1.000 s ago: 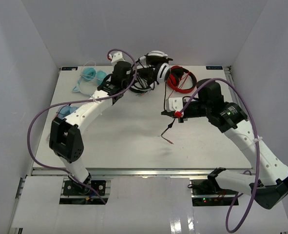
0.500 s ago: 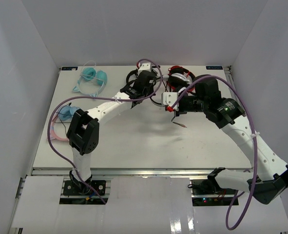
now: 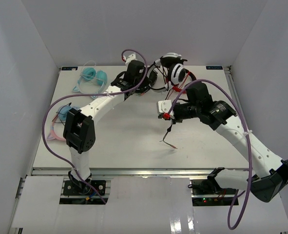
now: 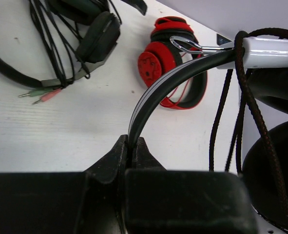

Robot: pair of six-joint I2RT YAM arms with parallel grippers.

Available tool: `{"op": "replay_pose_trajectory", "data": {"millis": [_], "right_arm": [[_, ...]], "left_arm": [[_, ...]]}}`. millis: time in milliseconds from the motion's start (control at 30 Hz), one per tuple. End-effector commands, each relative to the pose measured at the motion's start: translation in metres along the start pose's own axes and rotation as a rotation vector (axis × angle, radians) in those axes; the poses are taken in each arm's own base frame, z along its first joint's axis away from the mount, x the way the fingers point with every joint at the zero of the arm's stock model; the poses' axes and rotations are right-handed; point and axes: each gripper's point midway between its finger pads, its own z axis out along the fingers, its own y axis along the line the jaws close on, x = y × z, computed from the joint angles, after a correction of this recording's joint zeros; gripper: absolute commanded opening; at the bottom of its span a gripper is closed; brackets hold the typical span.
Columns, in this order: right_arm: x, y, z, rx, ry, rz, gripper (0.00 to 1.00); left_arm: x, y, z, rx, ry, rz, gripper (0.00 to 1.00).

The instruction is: Wrap the headphones

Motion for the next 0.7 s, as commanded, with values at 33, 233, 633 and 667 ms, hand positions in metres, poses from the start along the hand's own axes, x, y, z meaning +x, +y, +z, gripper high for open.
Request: {"op": "replay_pose_trajectory", "data": {"millis": [33, 233, 633, 667], "right_arm": [[-0.021, -0.013, -0.002, 0.014, -0.045, -0.007, 0.08], [-0.03, -0.042, -0.026, 0.145, 0.015, -0.082, 0.08], [-0.022, -0.089, -0.061, 0.368, 0.152, -0.144, 0.08], [-0.018, -0.092, -0.063, 0.386, 0.169, -0.146, 0.08]], "left_arm": [[-0.033, -0.048, -0.025, 0.146, -0.072, -0.078, 0.0], [-0.003, -0.008, -0.007, 0.014, -0.057, 0.161, 0.0], [0.065, 0.042, -0.01, -0.014, 0.045, 0.489, 0.0], [0.063, 0.041, -0.014, 0.004, 0.034, 0.5, 0.0]]}}
